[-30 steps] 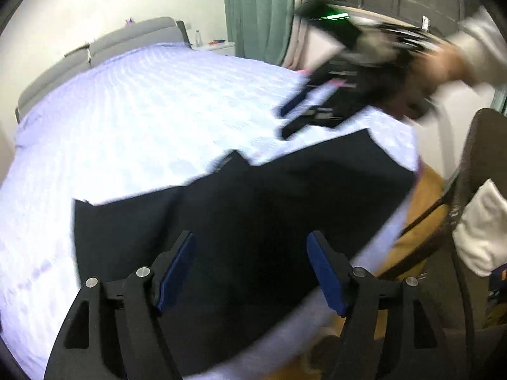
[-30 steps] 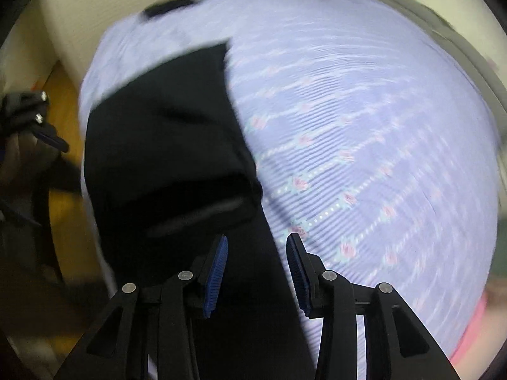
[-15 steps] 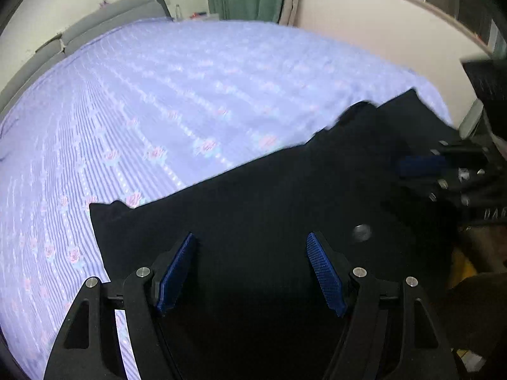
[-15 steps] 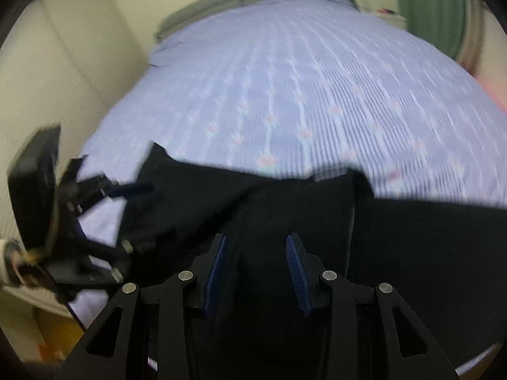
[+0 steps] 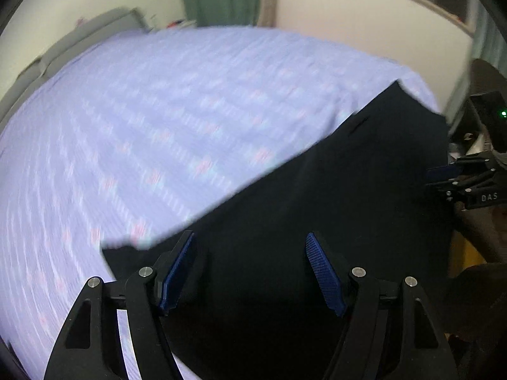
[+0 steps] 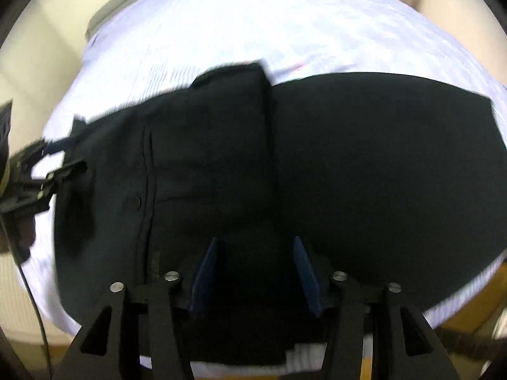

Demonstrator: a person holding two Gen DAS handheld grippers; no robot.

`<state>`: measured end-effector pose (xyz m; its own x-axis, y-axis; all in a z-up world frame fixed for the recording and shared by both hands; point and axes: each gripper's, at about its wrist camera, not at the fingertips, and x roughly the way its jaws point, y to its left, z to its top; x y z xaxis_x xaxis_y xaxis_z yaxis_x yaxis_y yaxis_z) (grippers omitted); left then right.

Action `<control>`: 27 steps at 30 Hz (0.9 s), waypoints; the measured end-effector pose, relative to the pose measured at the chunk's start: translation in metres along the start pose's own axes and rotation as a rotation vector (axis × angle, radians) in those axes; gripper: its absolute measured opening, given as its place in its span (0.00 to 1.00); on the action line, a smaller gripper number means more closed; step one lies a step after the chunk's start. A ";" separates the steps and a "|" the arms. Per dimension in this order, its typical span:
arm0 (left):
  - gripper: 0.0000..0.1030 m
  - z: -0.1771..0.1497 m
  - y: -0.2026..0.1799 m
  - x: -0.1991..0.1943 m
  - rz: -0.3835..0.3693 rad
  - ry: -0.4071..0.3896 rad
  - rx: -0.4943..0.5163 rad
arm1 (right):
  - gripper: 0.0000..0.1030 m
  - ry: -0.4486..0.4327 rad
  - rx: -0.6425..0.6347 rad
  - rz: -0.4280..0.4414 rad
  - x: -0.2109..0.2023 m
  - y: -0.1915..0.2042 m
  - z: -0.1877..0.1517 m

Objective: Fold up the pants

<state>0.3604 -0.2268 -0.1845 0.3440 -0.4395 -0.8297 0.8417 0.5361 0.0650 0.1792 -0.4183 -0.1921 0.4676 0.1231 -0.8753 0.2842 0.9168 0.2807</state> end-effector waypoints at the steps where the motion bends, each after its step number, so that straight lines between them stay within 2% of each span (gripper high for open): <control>1: 0.69 0.013 -0.008 -0.002 -0.017 -0.009 0.035 | 0.48 -0.028 0.043 -0.001 -0.015 -0.008 -0.003; 7: 0.69 0.131 -0.068 0.017 -0.241 -0.049 0.316 | 0.50 -0.153 0.313 -0.136 -0.095 -0.081 -0.014; 8: 0.69 0.151 -0.079 0.028 -0.284 -0.043 0.355 | 0.51 -0.174 0.352 -0.162 -0.108 -0.096 -0.016; 9: 0.69 0.179 -0.096 0.045 -0.356 -0.022 0.404 | 0.52 -0.190 0.385 -0.188 -0.116 -0.109 -0.014; 11: 0.69 0.212 -0.123 0.070 -0.440 0.008 0.475 | 0.61 -0.218 0.464 -0.234 -0.128 -0.138 -0.014; 12: 0.65 0.233 -0.142 0.089 -0.486 0.025 0.534 | 0.61 -0.226 0.510 -0.245 -0.130 -0.158 0.002; 13: 0.63 0.246 -0.157 0.103 -0.509 0.033 0.580 | 0.61 -0.238 0.572 -0.243 -0.131 -0.175 0.000; 16: 0.58 0.279 -0.199 0.157 -0.588 0.121 0.681 | 0.61 -0.241 0.690 -0.251 -0.113 -0.203 0.000; 17: 0.56 0.286 -0.207 0.172 -0.604 0.145 0.697 | 0.61 -0.244 0.741 -0.248 -0.110 -0.218 -0.002; 21: 0.55 0.311 -0.248 0.218 -0.670 0.240 0.744 | 0.61 -0.255 0.843 -0.255 -0.080 -0.235 0.009; 24: 0.55 0.314 -0.266 0.237 -0.704 0.317 0.749 | 0.61 -0.236 0.888 -0.266 -0.068 -0.257 0.013; 27: 0.55 0.311 -0.280 0.252 -0.707 0.369 0.788 | 0.61 -0.187 0.903 -0.309 -0.063 -0.266 0.019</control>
<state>0.3409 -0.7115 -0.2390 -0.3502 -0.1536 -0.9240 0.8722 -0.4131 -0.2619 0.0901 -0.6765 -0.2044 0.3679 -0.2084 -0.9062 0.9155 0.2520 0.3138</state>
